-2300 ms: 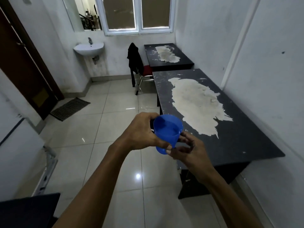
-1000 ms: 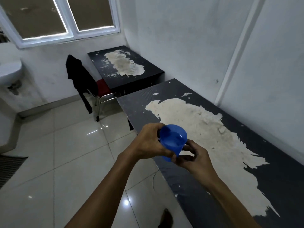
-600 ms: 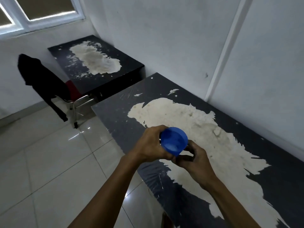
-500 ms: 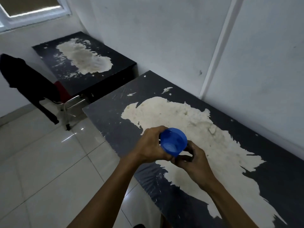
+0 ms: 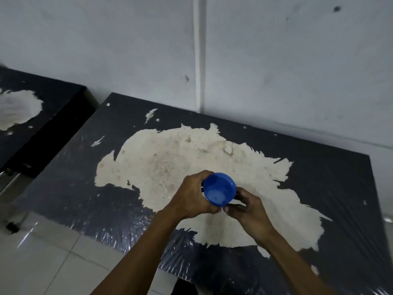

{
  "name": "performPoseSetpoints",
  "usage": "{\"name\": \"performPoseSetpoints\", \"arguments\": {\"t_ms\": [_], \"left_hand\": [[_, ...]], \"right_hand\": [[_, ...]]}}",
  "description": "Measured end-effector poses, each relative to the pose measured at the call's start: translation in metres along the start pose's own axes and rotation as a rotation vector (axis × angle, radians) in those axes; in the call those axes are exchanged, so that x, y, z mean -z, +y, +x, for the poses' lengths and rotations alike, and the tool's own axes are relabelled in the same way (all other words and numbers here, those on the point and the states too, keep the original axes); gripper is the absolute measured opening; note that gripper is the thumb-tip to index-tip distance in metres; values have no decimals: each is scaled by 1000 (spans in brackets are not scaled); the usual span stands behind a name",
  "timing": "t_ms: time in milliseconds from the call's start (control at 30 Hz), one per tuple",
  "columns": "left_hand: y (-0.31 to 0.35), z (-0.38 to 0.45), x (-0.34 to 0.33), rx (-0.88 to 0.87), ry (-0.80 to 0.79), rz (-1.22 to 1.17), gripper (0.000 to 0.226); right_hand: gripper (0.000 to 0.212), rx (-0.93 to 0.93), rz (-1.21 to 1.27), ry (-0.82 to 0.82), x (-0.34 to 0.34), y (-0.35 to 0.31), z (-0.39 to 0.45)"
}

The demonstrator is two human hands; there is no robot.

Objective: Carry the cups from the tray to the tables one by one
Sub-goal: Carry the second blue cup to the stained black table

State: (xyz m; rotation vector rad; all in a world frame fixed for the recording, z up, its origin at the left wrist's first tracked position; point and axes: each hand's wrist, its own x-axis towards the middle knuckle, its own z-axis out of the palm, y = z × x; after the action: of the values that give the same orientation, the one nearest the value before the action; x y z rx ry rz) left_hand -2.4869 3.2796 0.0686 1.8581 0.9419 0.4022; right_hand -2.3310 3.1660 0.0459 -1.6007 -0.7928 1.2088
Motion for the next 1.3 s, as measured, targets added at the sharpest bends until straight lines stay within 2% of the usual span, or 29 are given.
{"name": "performPoseSetpoints", "arguments": {"t_ms": [400, 667, 1300], "left_hand": [[-58, 46, -36, -16, -140, -76, 73], [-69, 59, -48, 5, -233, -87, 74], [-77, 55, -53, -3, -295, -33, 79]], "right_hand": [[53, -127, 123, 243, -9, 50, 35], [54, -173, 172, 348, -13, 64, 40], [57, -215, 122, 321, -16, 59, 32]]}}
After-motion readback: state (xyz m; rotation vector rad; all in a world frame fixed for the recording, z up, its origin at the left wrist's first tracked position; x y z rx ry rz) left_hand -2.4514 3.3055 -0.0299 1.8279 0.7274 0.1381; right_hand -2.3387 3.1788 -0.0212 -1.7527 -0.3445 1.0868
